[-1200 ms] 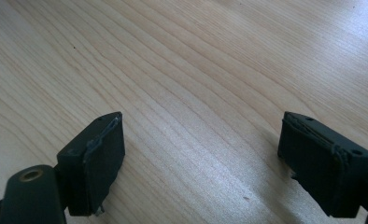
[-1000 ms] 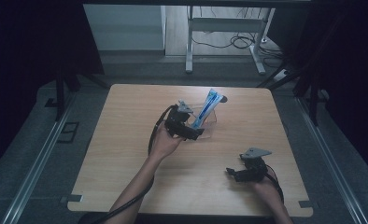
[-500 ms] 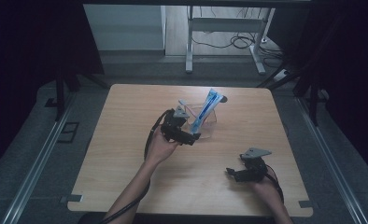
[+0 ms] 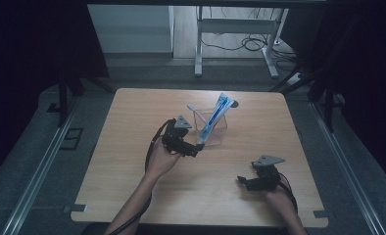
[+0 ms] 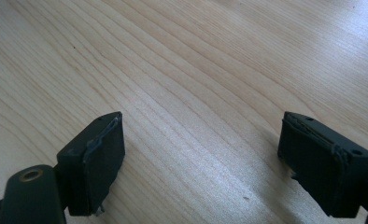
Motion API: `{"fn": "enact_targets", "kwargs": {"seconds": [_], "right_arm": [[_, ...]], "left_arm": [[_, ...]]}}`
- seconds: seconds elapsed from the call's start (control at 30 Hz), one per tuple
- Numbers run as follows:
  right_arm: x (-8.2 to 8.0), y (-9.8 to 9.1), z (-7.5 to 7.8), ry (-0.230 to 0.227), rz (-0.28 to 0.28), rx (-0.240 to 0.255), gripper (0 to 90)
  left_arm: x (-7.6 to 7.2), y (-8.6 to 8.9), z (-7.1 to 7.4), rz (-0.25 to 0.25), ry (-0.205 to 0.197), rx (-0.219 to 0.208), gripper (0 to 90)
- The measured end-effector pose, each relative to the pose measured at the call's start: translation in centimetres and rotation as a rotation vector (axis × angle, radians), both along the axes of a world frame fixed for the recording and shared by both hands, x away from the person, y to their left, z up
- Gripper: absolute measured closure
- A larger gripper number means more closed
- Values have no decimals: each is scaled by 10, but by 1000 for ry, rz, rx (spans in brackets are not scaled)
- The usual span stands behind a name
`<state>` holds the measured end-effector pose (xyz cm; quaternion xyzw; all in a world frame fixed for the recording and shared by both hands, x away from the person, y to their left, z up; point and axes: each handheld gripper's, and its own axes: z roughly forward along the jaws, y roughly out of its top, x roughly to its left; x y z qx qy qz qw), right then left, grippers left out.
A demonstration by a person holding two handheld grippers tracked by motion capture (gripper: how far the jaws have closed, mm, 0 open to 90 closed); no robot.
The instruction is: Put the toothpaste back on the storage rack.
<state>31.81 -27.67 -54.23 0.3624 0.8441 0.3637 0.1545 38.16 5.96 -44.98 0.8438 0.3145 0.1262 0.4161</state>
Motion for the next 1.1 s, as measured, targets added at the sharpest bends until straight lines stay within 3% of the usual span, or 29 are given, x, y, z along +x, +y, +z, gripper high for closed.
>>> {"fn": "enact_targets", "kwargs": {"seconds": [0.57,1.1], "right_arm": [[0,0,0,-1,1,0,145],[0,0,0,0,0,0,145]], "left_arm": [[-23,25,-9,24,-13,-16,39],[-50,58,-30,55,5,-55,40]]}}
